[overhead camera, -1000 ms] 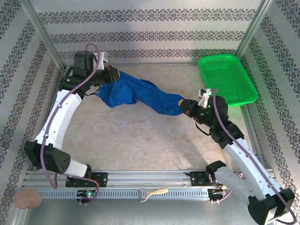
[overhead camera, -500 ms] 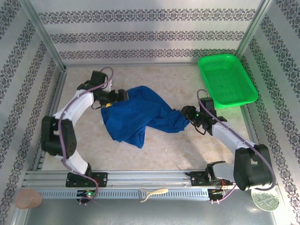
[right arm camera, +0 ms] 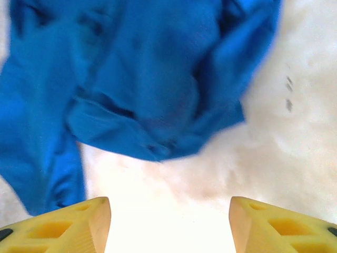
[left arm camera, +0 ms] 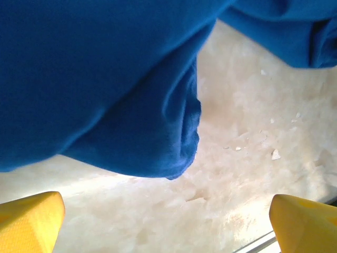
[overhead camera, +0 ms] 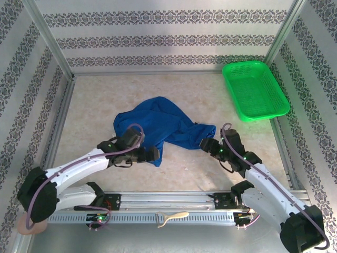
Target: Fold the inside-out t-shirt
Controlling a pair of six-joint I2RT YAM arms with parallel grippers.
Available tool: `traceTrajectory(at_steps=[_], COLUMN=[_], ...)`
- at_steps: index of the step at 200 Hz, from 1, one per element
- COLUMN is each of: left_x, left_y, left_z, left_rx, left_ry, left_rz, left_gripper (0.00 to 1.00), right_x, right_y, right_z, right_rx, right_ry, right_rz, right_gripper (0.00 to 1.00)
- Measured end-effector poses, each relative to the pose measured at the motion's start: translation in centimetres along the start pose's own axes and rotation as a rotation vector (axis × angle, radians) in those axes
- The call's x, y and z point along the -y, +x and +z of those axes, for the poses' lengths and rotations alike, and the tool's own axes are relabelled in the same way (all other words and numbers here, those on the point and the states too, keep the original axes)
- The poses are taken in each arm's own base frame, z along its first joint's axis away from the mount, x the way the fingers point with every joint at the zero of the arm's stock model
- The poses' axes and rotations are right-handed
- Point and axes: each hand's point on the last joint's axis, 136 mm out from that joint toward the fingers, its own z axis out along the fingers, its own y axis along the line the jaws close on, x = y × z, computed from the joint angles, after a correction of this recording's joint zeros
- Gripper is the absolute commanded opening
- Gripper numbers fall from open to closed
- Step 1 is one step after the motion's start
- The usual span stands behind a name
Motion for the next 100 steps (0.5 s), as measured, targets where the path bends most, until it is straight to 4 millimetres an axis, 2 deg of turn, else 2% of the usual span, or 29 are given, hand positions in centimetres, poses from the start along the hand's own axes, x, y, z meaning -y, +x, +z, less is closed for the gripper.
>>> traceTrajectory(at_steps=[21, 52, 65, 83, 100], left_x=[0.1, 0.2, 0.3, 0.2, 0.0], left_y=[0.6, 0.3, 0.2, -0.1, -0.3], left_z=[2.0, 4.7, 5.4, 6.2, 6.5], left_rx=[-0.019, -0.025, -0.023, -0.016, -0.008], left_ry=[-0.075, -0.168, -0.189, -0.210, -0.222], left_rz=[0.033, 0.074, 0.085, 0.096, 0.106], left_gripper=[1.00, 0.99, 0.94, 0.82, 0.78], right_x=[1.3, 1.1, 1.0, 0.7, -0.2], right_y=[1.3, 1.6, 1.6, 1.3, 0.5], right_z=[0.9, 2.3, 2.8, 3.5, 4.0], right_rx=[-0.042, -0.065, -0.070, -0.072, -0.060], right_ry=[0.044, 0.054, 0.060, 0.068, 0.062], right_rz=[0.020, 0.012, 0.009, 0.006, 0.001], right_gripper=[0.63, 0.63, 0.62, 0.62, 0.60])
